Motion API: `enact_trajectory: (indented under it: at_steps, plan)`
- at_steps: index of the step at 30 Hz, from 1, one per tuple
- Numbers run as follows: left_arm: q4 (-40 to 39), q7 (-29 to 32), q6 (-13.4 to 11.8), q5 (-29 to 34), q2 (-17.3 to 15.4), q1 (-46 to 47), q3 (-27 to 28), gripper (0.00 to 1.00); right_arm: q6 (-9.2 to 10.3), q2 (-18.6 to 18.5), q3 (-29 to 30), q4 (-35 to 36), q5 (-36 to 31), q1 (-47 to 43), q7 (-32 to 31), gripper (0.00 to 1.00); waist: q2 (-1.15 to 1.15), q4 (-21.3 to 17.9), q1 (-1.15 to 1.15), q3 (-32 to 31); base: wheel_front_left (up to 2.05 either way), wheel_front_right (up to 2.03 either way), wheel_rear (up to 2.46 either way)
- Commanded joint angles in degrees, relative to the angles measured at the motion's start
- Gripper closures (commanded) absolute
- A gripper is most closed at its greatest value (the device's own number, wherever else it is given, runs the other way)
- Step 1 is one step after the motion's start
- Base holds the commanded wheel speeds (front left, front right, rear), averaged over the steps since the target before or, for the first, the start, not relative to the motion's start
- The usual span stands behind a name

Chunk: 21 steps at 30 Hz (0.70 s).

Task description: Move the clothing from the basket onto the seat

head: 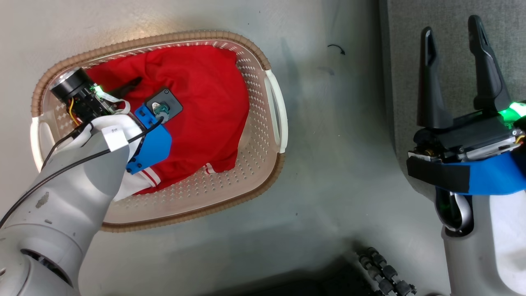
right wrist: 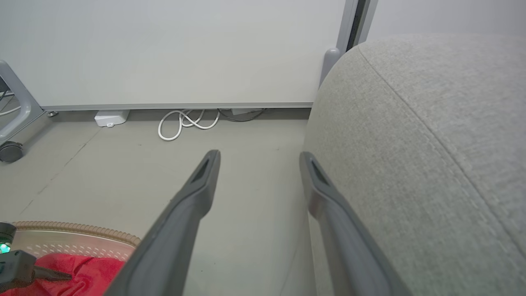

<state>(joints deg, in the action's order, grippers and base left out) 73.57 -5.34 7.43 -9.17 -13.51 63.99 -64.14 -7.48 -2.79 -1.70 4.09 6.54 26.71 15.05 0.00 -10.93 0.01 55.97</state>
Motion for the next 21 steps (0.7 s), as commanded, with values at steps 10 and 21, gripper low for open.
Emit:
enact_trajectory:
  at_steps: [10, 21]
  plan:
    - [0.28, 0.49, -2.03, -0.4, 1.29, 0.73, -1.13, 1.0, -0.03, -0.18, 0.86, 1.79, -0.39, -0.13, 0.2, 0.0, 0.0, 0.57, -0.01, 0.7, 0.0, 0.0, 0.0]
    - [0.3, -4.81, -2.36, -3.09, 3.08, -2.32, 0.03, 1.0, -0.03, -0.19, 0.99, 1.01, -1.02, -0.42, 0.2, 0.0, 0.0, 1.93, -0.01, -3.87, 0.0, 0.0, 0.0]
